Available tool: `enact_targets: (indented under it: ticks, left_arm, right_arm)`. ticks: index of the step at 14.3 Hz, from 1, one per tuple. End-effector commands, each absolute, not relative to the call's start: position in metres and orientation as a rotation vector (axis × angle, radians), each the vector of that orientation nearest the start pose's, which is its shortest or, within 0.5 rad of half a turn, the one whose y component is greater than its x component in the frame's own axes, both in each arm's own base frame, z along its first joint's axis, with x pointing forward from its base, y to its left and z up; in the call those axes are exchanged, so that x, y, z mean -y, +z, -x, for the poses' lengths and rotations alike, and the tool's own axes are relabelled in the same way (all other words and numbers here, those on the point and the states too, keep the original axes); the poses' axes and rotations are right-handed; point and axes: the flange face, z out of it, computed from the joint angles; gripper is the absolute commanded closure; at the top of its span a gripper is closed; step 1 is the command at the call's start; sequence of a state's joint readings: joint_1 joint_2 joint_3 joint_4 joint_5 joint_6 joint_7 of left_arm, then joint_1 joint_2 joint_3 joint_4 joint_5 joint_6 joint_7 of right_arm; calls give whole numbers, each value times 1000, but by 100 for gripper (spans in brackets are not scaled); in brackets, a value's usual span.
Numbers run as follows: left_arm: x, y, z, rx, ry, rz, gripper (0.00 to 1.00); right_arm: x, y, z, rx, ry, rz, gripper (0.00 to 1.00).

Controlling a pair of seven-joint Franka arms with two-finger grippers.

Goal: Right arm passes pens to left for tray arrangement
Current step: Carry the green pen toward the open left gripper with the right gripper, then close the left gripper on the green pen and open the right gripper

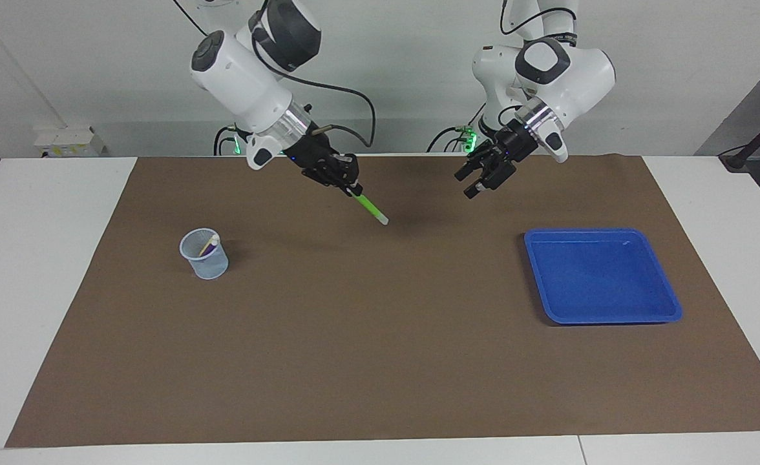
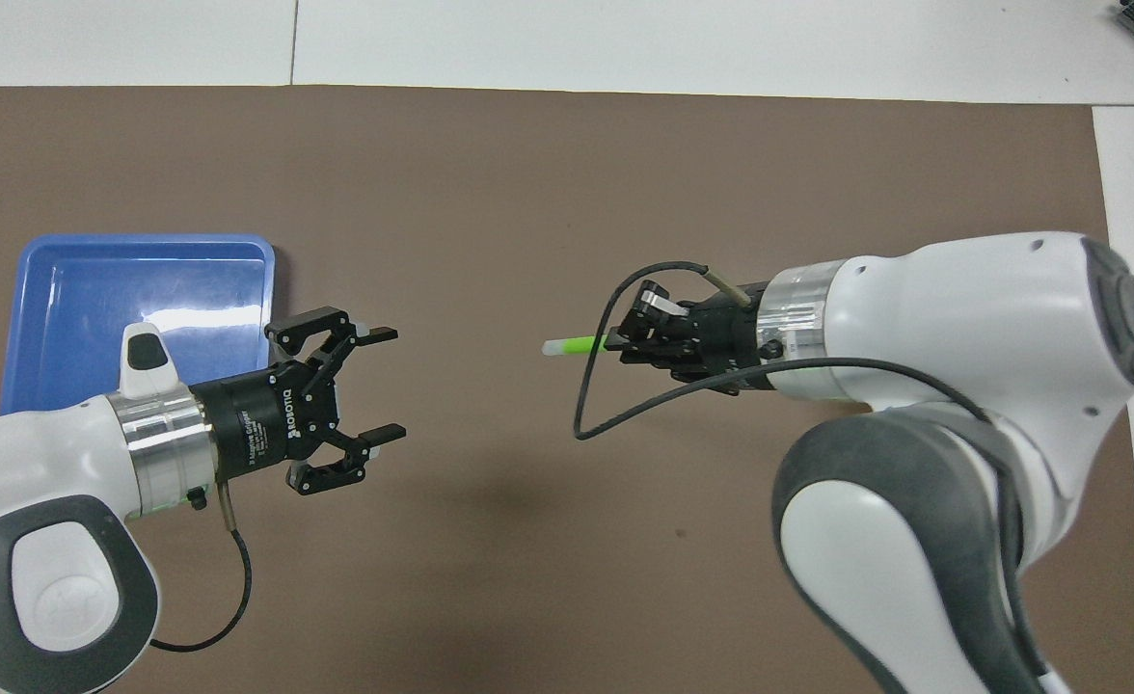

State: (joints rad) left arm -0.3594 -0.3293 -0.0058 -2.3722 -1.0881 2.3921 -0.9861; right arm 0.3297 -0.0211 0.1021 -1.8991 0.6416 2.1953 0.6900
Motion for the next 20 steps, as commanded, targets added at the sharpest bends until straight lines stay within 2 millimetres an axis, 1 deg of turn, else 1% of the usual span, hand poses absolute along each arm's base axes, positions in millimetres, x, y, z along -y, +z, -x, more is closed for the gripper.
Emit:
enact_targets:
  ticks: [1, 3, 4, 5, 7, 8, 9, 10, 12, 14, 15, 19, 20]
  left_arm:
    - [191, 488, -434, -1436, -364, -1735, 0]
    - [199, 489, -432, -1452, -356, -1719, 0]
    - [202, 490, -431, -1465, -360, -1696, 0]
    - [203, 488, -432, -1484, -353, -1659, 1]
    - [216, 488, -428, -1481, -328, -1652, 1]
    - [218, 488, -427, -1481, -324, -1648, 1]
    - [221, 488, -425, -1479, -326, -1642, 1]
    - [229, 485, -424, -1495, -322, -1614, 2]
    - [252, 477, -415, -1503, -284, -1613, 3]
    - [252, 478, -416, -1503, -287, -1610, 3]
    - [252, 479, -417, -1502, -288, -1610, 7]
    - [251, 477, -418, -1490, -337, -1628, 40]
    - [250, 477, -419, -1489, -336, -1627, 50]
  right_arm:
    - [-296, 547, -500, -891, 20, 2246, 100]
    - [-319, 548, -491, -979, 38, 2172, 100]
    - [-326, 549, -488, -1000, 45, 2151, 100]
    - [-327, 550, -488, -1011, 47, 2142, 100]
    - [-329, 550, -486, -1011, 55, 2139, 100]
    - [-328, 550, -487, -1029, 79, 2110, 100]
    - [-334, 551, -483, -1030, 107, 2086, 100]
    - [-335, 551, -482, -1028, 114, 2082, 100]
    - [-337, 551, -481, -1026, 117, 2082, 100]
    - [-336, 551, -481, -1027, 116, 2081, 100]
    - [-336, 551, -481, -1027, 116, 2081, 100]
    - [-336, 551, -482, -1024, 115, 2083, 100]
    - [-335, 551, -482, -1026, 114, 2082, 100]
